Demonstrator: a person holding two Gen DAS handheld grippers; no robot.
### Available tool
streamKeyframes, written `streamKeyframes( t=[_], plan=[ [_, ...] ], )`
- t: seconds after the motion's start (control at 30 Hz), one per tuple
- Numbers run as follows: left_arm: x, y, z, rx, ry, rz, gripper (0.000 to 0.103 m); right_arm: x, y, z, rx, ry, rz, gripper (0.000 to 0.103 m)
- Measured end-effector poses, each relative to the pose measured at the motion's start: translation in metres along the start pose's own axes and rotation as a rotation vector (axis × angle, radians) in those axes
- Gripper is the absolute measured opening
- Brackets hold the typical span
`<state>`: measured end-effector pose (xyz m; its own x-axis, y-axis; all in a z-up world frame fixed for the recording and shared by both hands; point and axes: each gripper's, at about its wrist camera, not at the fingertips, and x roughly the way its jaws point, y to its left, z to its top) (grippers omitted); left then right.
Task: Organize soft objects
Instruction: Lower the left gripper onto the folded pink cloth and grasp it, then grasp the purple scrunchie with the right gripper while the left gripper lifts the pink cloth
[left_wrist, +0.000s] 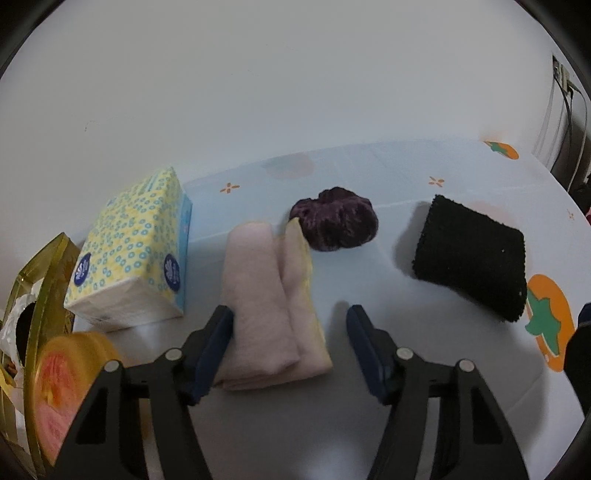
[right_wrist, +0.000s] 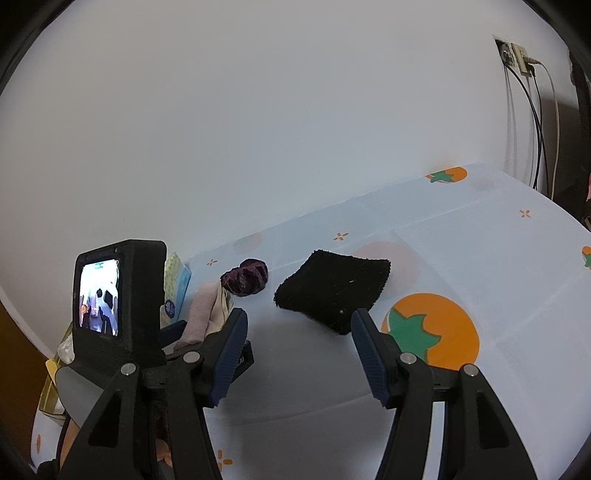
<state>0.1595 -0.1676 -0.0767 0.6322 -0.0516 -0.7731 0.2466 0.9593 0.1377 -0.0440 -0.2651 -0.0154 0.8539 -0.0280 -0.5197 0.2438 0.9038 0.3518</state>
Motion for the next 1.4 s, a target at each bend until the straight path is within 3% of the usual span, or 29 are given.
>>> streamKeyframes(
  t=[0.17, 0.3, 0.57, 0.77, 0.83, 0.93, 1.0, 1.1, 1.2, 1.4],
  plan=[
    [0.002, 0.005, 0.0, -0.019, -0.002, -0.022, 0.069, 0.002, 0.0, 0.0, -0.013, 0.004, -0.012, 0.061],
    [0.006, 0.019, -0.001, -0.071, 0.015, -0.102, 0.069, 0.004, -0.002, 0.001, -0.023, 0.0, -0.035, 0.061],
    [0.005, 0.019, -0.002, -0.07, 0.011, -0.116, 0.066, 0.01, -0.004, 0.0, -0.024, 0.007, -0.059, 0.061],
    [0.001, 0.023, -0.006, -0.064, -0.003, -0.118, 0.041, 0.013, -0.001, 0.007, -0.087, -0.051, -0.133, 0.061],
    [0.0, 0.031, -0.008, -0.077, -0.009, -0.126, 0.026, 0.014, -0.003, 0.01, -0.08, -0.058, -0.129, 0.061],
    [-0.002, 0.049, -0.013, -0.122, -0.018, -0.197, 0.013, 0.02, -0.001, 0.014, -0.089, -0.061, -0.1, 0.061],
    [-0.007, 0.06, -0.017, -0.152, -0.038, -0.269, 0.011, 0.026, 0.005, 0.018, -0.122, -0.064, -0.083, 0.061],
    [-0.026, 0.068, -0.025, -0.141, -0.12, -0.296, 0.011, 0.036, 0.014, 0.023, -0.149, -0.049, -0.034, 0.061],
    [-0.051, 0.074, -0.034, -0.105, -0.205, -0.279, 0.011, 0.054, 0.028, 0.031, -0.186, -0.018, 0.008, 0.061],
    [-0.076, 0.1, -0.046, -0.145, -0.274, -0.246, 0.011, 0.101, 0.052, 0.046, -0.192, 0.09, 0.058, 0.061]
  ],
)
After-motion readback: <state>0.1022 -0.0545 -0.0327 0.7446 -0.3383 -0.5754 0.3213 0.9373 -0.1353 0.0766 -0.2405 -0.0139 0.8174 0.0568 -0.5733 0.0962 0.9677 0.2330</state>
